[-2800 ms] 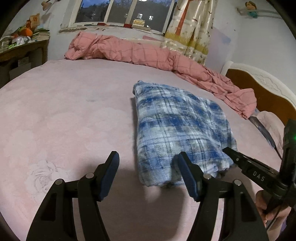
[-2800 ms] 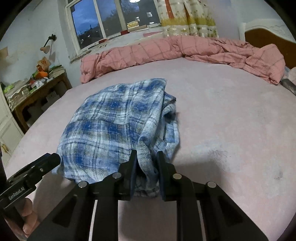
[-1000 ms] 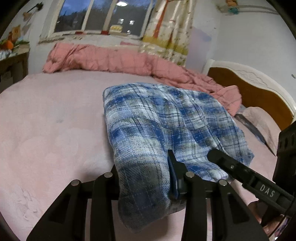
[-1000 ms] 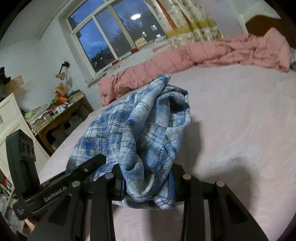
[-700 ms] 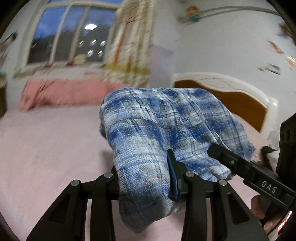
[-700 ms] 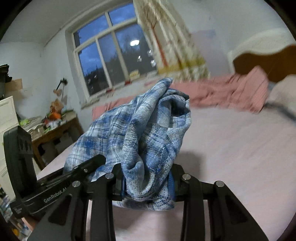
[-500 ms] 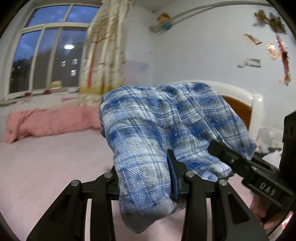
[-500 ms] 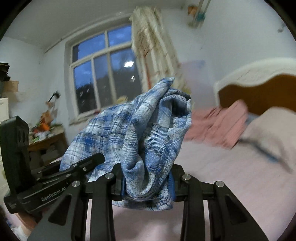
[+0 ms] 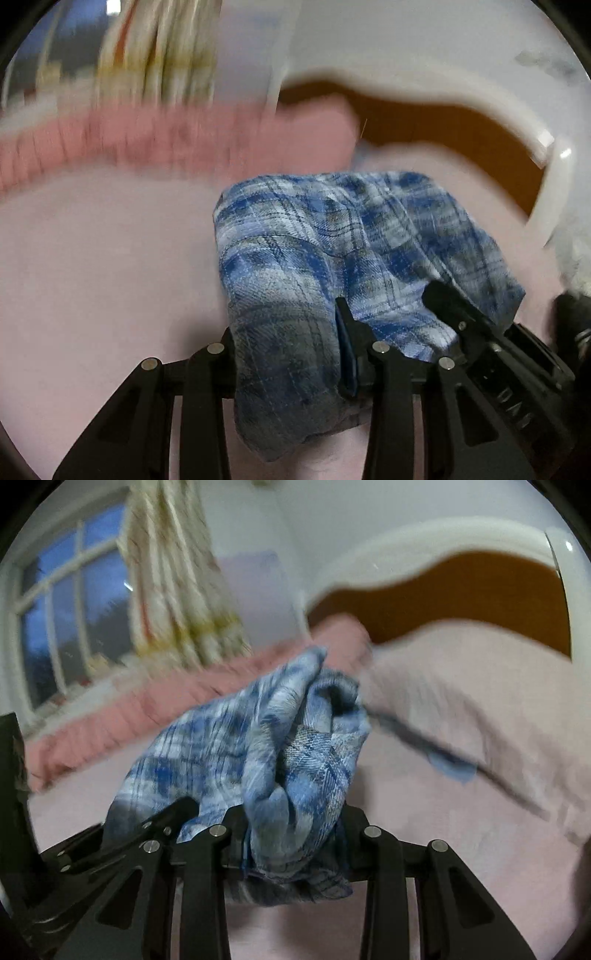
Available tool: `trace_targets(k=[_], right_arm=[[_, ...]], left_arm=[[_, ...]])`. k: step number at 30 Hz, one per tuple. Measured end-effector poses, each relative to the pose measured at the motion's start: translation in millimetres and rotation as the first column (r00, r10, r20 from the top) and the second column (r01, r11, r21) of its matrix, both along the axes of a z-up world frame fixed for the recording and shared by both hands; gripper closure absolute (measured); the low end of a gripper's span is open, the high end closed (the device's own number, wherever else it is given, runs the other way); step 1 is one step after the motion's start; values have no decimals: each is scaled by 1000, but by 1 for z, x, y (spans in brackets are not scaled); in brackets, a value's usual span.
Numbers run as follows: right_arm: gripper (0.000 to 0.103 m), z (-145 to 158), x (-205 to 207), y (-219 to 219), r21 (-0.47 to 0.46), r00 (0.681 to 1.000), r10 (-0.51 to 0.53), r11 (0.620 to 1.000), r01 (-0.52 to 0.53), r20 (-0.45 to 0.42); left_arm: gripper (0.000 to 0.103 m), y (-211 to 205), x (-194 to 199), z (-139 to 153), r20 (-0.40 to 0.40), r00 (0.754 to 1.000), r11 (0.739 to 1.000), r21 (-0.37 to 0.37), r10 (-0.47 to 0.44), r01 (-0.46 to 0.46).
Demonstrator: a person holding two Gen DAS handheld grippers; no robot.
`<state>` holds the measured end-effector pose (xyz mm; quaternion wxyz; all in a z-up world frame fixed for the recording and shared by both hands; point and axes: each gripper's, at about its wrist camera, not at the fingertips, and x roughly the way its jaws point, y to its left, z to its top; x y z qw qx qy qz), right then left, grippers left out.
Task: Fold large clothes
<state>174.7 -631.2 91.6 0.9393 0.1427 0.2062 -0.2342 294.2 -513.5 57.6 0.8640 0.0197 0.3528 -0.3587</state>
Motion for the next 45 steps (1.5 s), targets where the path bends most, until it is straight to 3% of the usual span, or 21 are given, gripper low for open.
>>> trace_targets(k=[1,2,3,5,10,12,14,17,20,22,25,27,30,35,38,45], right_arm=[[66,-16,10,-3,2,998,-16,1000,16,-58],[65,-42,34,-8,32,971,-32,999,41,-236],[64,-45,39,-13,55,963,-37,997,53,-267],[63,-38,32,-12,37,975,-43,998,52,-220],[61,-47,26,-14,58,978,-47,997,59,-203],[59,-43,21,-11,31,979,-56,997,63,-198],[59,-32,10,-2,-30,980,-74,997,69,-184],[52,-5,-5,33,-161,989,-79,985,59,-126],[47,18,-30,63,-240,996,-45,970,27,-72],[33,34,-45,82,-262,1000,-15,965,9,-22],[17,51,-68,109,-284,998,3,959,14,60],[16,58,-82,129,-291,995,15,957,15,100],[11,56,-97,153,-274,991,36,962,1,130],[11,25,-102,182,-299,990,34,954,7,134],[11,0,-89,187,-309,999,13,951,3,50],[11,-8,-87,169,-234,999,-21,972,30,38]], left_arm=[[63,-7,9,-24,-66,998,998,62,17,-13],[62,-3,12,-29,-86,996,999,34,24,-21],[62,1,10,-22,-77,997,1000,5,17,-16],[61,-4,4,-18,-38,999,1000,18,16,-15],[54,8,4,-17,-46,999,1000,-24,14,-15],[54,23,0,-10,-10,1000,1000,-31,4,-4],[51,36,-15,7,78,997,999,-31,27,-24],[43,61,-36,32,268,960,997,-37,79,-72],[32,97,-49,51,323,937,991,-76,132,-113],[25,125,-62,62,356,923,988,-101,149,-120],[13,163,-92,75,464,872,987,-91,157,-129],[8,189,-109,77,511,840,983,-113,181,-143],[0,220,-124,74,521,827,976,-147,213,-158],[0,248,-129,37,521,802,956,-190,293,-226],[0,242,-116,27,477,829,956,-155,292,-248],[0,247,-118,26,472,835,958,-183,282,-220]])
